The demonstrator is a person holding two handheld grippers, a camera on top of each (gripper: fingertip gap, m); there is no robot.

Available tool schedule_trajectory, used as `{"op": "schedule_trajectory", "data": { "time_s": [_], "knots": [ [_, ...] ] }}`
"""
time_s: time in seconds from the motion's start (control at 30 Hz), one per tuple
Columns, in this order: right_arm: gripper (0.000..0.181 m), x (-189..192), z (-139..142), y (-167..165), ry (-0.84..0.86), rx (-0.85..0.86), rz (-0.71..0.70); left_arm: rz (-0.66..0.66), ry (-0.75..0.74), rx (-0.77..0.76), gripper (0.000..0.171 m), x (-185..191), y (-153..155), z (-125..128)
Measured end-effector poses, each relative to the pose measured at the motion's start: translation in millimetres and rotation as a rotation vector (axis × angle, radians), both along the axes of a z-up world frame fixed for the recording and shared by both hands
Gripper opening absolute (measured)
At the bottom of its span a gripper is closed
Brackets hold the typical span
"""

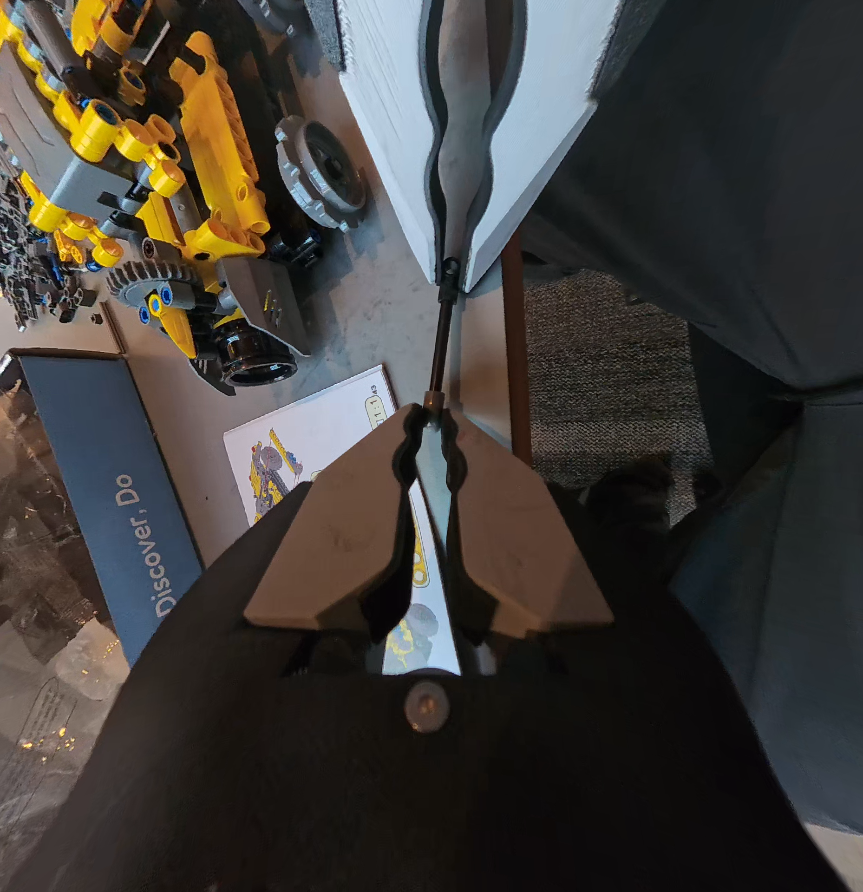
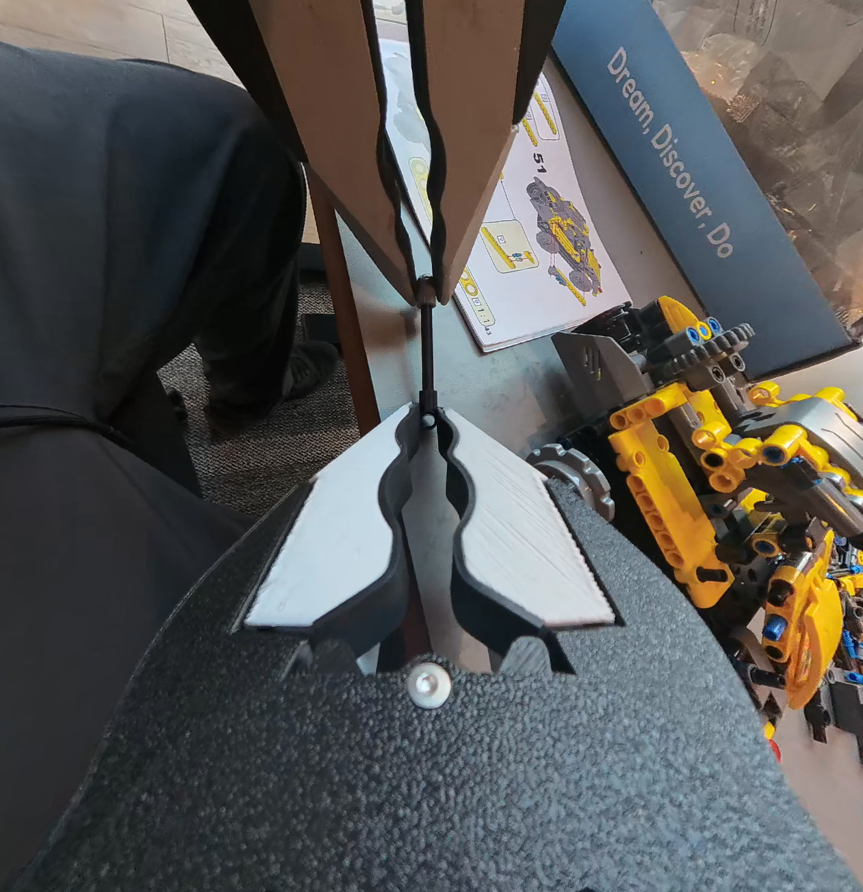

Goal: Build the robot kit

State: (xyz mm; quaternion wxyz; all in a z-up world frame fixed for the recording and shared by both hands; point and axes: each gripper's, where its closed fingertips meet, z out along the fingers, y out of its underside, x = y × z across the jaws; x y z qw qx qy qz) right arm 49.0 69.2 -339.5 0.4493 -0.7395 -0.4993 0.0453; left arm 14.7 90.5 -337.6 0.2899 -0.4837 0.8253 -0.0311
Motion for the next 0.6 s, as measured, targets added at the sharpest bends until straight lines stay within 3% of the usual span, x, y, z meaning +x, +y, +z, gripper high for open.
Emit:
{"op": "schedule_trajectory", "data": {
  "time_s": [0.37,0.6],
  "knots": [
    [0.005,1.9,0.2,3.9,0.017,0.003,-0.002,0.012,0.002,-0.013,0.004,3.0,-3.9,-3.7],
    [0.006,1.9,0.1,3.7,-0.004,0.019,0.004,0.087,-0.047,0.019,0.004,6.9,3.5,-3.2]
  ]
}}
